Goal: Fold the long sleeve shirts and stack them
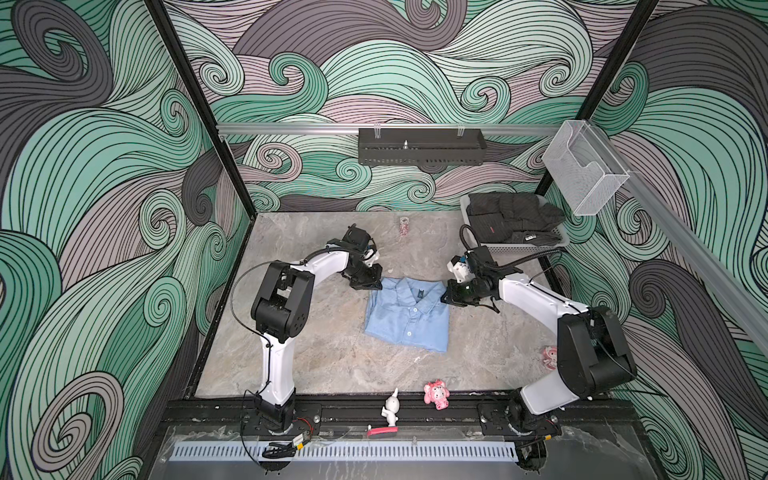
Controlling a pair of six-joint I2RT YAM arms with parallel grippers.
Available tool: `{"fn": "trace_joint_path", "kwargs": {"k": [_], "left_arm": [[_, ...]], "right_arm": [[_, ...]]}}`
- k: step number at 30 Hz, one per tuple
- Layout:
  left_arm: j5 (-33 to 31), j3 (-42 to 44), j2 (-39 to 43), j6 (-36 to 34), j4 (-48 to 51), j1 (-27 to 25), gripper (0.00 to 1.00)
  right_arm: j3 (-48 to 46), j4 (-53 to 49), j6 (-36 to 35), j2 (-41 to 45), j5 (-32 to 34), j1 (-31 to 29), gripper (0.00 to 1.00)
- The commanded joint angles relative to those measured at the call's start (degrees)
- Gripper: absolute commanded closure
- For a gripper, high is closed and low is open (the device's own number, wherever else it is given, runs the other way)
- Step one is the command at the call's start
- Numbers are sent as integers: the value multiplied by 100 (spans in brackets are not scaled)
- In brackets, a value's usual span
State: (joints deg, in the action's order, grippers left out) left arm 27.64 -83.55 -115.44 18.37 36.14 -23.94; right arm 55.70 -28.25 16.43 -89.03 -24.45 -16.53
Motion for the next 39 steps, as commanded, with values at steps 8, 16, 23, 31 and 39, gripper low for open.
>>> {"fn": "trace_joint_path", "kwargs": {"k": [8, 16, 23, 31, 39], "left_arm": [[-669, 1182, 1648, 124, -446, 119, 100], [-1116, 1273, 1289, 386, -673, 316, 100], [-1135, 984, 649, 531, -837, 386, 100], [-1240, 835, 495, 604, -538, 523, 82], [-1372, 1070, 1935, 448, -196, 66, 52]], "right_arm": [[407, -115, -159, -105, 211, -110, 97], [669, 282, -137, -828, 564, -200, 95], [746, 430, -63, -1166, 726, -203, 70], [278, 363, 87, -375, 556, -132, 53], [-127, -66, 89, 611, 521, -192, 53]]}}
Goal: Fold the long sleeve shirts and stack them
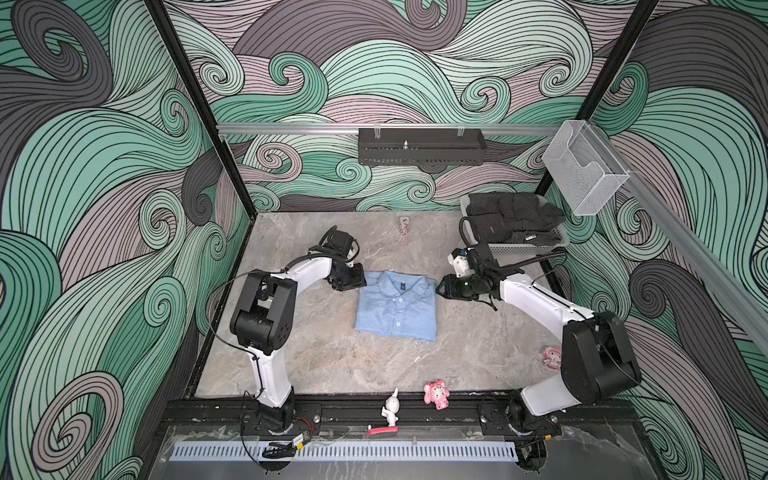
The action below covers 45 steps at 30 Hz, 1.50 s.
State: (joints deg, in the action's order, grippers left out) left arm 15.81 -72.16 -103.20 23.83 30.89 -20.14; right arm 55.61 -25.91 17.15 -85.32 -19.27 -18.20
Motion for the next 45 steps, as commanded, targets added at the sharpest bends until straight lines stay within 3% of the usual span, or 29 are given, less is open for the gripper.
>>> {"fn": "trace_joint_path", "kwargs": {"k": [1, 4, 10, 17, 20, 23, 30, 35, 39, 45], "left_arm": [[-410, -64, 849, -54, 478, -548, 51], [-1220, -86, 842, 353, 872, -1366, 42], [-1692, -480, -202, 1073, 866, -2451, 36], [-2375, -956, -1476, 1277, 1175, -2599, 31], [-2687, -1096, -1798, 984, 1627, -2372, 32], [-2820, -862, -1604, 582, 1805, -1906, 35], [-2821, -850, -1191, -501, 2135, -451, 37], [-2766, -1546, -1707, -1023, 2311, 385, 38], [-3480, -2481, -2424, -1520, 2704, 759, 39], [-3659, -3427, -2981, -1987, 2729, 1449, 39]], "right_arm": [[-174, -306, 23, 365, 61, -20, 53], [-254, -349, 34, 616, 202, -4, 53], [-349, -317, 32, 887, 299, 31, 52], [-363, -393, -67, 1099, 249, 106, 52], [-365, -388, -97, 1111, 204, 123, 52], [-354, -373, -132, 1120, 197, 125, 52], [-521, 89, -85, 1267, 192, 128, 52], [-452, 99, -38, 1175, 83, 130, 52], [-453, 143, 21, 1240, 64, 132, 53], [-374, 176, 26, 1194, 7, 124, 53]]}}
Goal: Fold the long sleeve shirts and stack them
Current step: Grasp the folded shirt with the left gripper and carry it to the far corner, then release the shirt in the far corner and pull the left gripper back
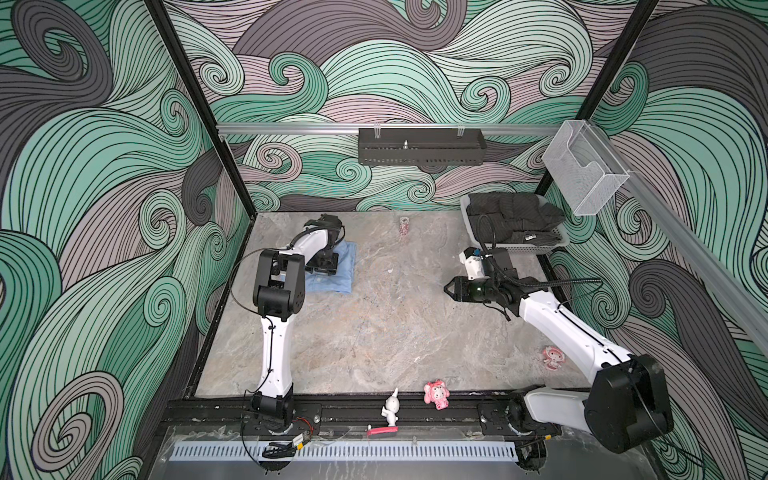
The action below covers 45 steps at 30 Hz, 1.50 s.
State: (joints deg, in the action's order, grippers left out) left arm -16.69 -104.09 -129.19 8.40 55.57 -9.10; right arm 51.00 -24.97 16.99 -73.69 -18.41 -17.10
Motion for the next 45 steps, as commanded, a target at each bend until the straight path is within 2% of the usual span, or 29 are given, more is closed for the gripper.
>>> {"fn": "trace_joint_path", "kwargs": {"k": [1, 14, 20, 25, 28, 32, 34, 37, 40, 42, 43, 45], "left_arm": [[-394, -402, -475, -523, 273, 437, 39], [-335, -3059, -1961, -1437, -123, 1306, 39], [-81, -3227, -1825, -1484, -480, 1486, 37], [319, -2858, -927, -1014, -455, 1464, 35], [532, -1707, 169, -612, -954, 1448, 34], [1067, 925, 2174, -291, -2851, 1398, 25], [1125, 2130, 2973, -2, -3586, 1394, 23], [864, 3532, 3944, 545, -4155, 1394, 22], [686, 4697, 4715, 1003, -4907, 1389, 21], [696, 5377, 5244, 1141, -5622, 1372, 11], [637, 5719, 5428, 1197, -5983, 1352, 1], [404, 6231, 5729, 1251, -6488, 1319, 1]], "right_arm": [[108, 95, 54, 5, -90, 22, 53], [390, 405, 164, -787, -264, 9, 54], [405, 601, 129, -886, -54, 14, 54], [27, 1013, 23, -535, 324, 14, 53], [-530, 1681, -230, 74, 928, 5, 50], [-1322, 2774, -887, 848, 1816, 14, 44], [-1761, 3497, -1243, 1119, 2263, 18, 43], [-2337, 4415, -1738, 1336, 2900, 49, 40], [-2683, 4869, -2147, 1357, 3442, 113, 33], [-2903, 5114, -2262, 1351, 3816, 184, 29], [-3030, 5273, -2307, 1326, 3937, 251, 28], [-3230, 5514, -2331, 1233, 4124, 379, 26]]}}
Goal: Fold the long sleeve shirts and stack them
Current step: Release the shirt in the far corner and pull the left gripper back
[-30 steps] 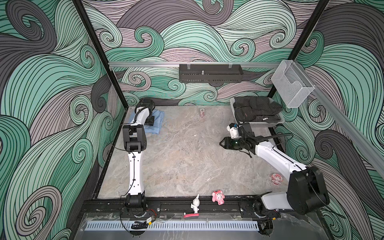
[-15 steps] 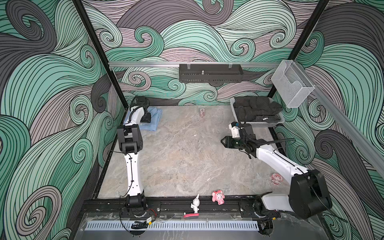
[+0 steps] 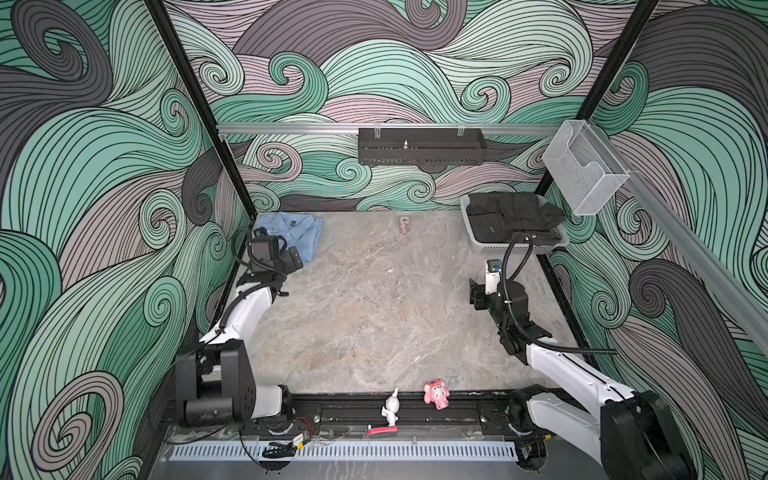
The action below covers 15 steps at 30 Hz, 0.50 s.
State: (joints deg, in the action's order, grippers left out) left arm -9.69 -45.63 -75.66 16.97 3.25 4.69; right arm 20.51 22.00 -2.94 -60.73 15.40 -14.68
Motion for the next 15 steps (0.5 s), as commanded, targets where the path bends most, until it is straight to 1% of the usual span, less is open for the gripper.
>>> {"fn": "trace_joint_path", "kwargs": {"k": [1, 7, 11, 13, 15], "left_arm": [[-448, 579, 492, 388, -1394, -88, 2], [-996, 1192, 865, 396, -1644, -183, 1], [-1315, 1697, 1097, 458, -1814, -283, 2], [-1467, 1976, 1232, 433, -1966, -310, 2], [-1633, 2215, 1380, 348, -2098, -338, 2]], "right_arm": [[-276, 959, -332, -127, 758, 221, 26], [-627, 1874, -203, -632, 589, 637, 25], [-691, 2479, -161, -918, 156, 853, 25], [-628, 2623, -209, -1108, -86, 959, 24], [-359, 2174, -163, -1207, -345, 1066, 25]]}}
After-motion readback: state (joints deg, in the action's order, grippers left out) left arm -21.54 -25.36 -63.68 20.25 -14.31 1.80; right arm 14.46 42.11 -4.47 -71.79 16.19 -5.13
